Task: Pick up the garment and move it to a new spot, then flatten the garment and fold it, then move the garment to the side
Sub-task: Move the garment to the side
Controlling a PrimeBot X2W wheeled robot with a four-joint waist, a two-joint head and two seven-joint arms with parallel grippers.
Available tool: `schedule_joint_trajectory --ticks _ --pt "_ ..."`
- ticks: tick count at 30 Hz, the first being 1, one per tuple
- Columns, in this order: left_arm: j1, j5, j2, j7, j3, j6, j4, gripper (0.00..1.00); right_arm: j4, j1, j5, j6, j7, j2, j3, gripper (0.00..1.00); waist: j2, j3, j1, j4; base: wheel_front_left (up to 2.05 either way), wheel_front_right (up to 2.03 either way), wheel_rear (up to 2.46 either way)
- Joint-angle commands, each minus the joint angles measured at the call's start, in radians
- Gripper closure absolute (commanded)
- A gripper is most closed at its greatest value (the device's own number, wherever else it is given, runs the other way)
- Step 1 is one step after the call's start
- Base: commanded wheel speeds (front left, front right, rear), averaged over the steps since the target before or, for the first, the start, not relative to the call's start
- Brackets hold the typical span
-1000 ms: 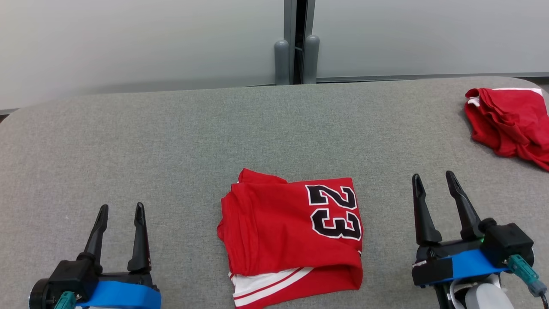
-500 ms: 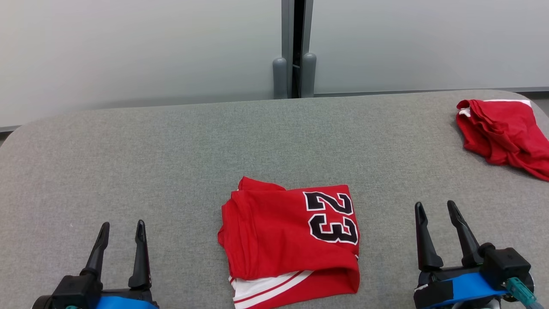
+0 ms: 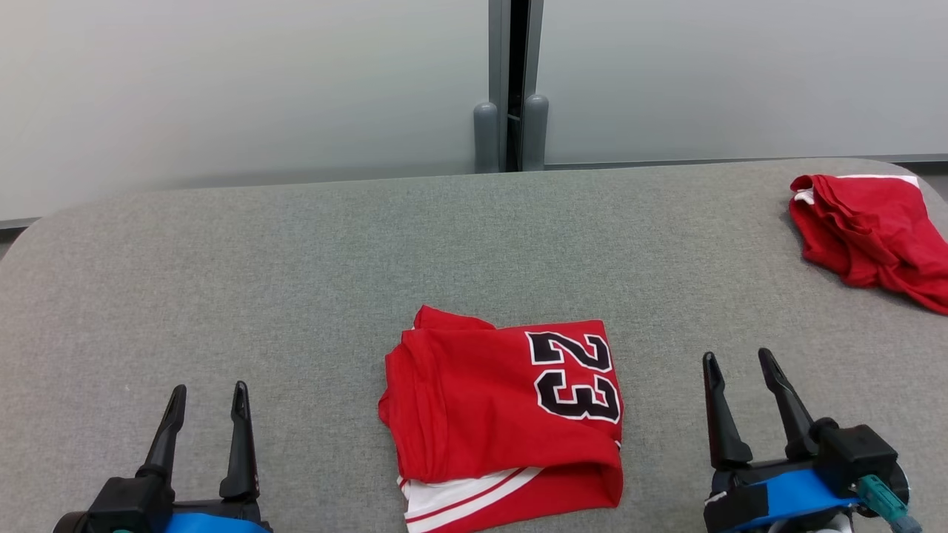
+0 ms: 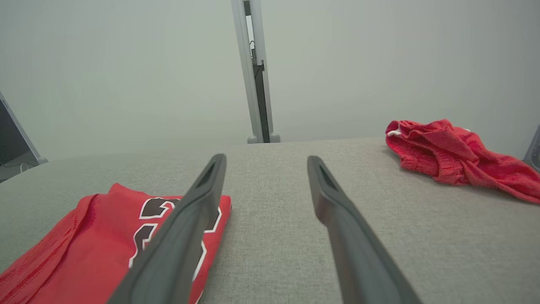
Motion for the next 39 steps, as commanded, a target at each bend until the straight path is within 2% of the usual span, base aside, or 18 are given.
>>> schedule_joint_trajectory --ticks 1,7,17,30,31,32,33,39 --pt "0.0 0.004 0.004 -0.004 0.002 0.002 -0.005 0.0 0.006 -0.023 -0.007 0.0 -0.005 -0.005 0.015 0.0 0.0 0.003 0.0001 0.004 0.0 0.0 0.0" --pt "-0.02 0.006 0.004 -0.004 -0.004 -0.002 -0.008 0.0 0.083 -0.078 -0.01 0.0 -0.004 -0.031 0.082 0.0 0.0 0.018 0.0001 0.017 0.0 0.0 0.0" --pt "-0.05 -0.006 0.004 -0.004 -0.02 0.004 -0.01 0.0 0.349 -0.21 0.005 0.0 0.027 -0.054 0.176 0.0 0.0 0.064 0.0001 0.058 0.0 0.0 0.0" --pt "-0.078 -0.016 0.004 -0.004 -0.031 0.013 -0.005 0.0 0.617 -0.3 0.078 0.0 0.025 -0.041 0.288 0.0 0.0 0.106 0.0001 0.081 0.0 0.0 0.0" --pt "-0.079 -0.018 0.004 -0.004 -0.032 0.012 -0.005 0.0 0.632 -0.301 0.092 0.0 0.028 -0.035 0.305 0.15 0.0 0.107 0.0001 0.082 0.0 0.0 0.0" --pt "-0.079 -0.02 0.004 -0.004 -0.034 0.013 -0.005 0.0 0.644 -0.303 0.112 0.001 0.031 -0.029 0.32 0.71 0.0 0.107 0.0001 0.082 0.0 0.0 0.0" --pt "-0.08 -0.023 0.004 -0.004 -0.035 0.015 -0.005 0.0 0.65 -0.306 0.131 0.001 0.03 -0.026 0.334 1.0 0.0 0.108 0.0001 0.081 0.0 0.0 0.0" --pt "-0.075 -0.026 0.004 -0.004 -0.035 0.022 -0.012 0.0 0.648 -0.356 0.183 -0.001 0.005 -0.074 0.331 1.0 0.0 0.113 0.0001 0.057 0.0 0.0 0.0"
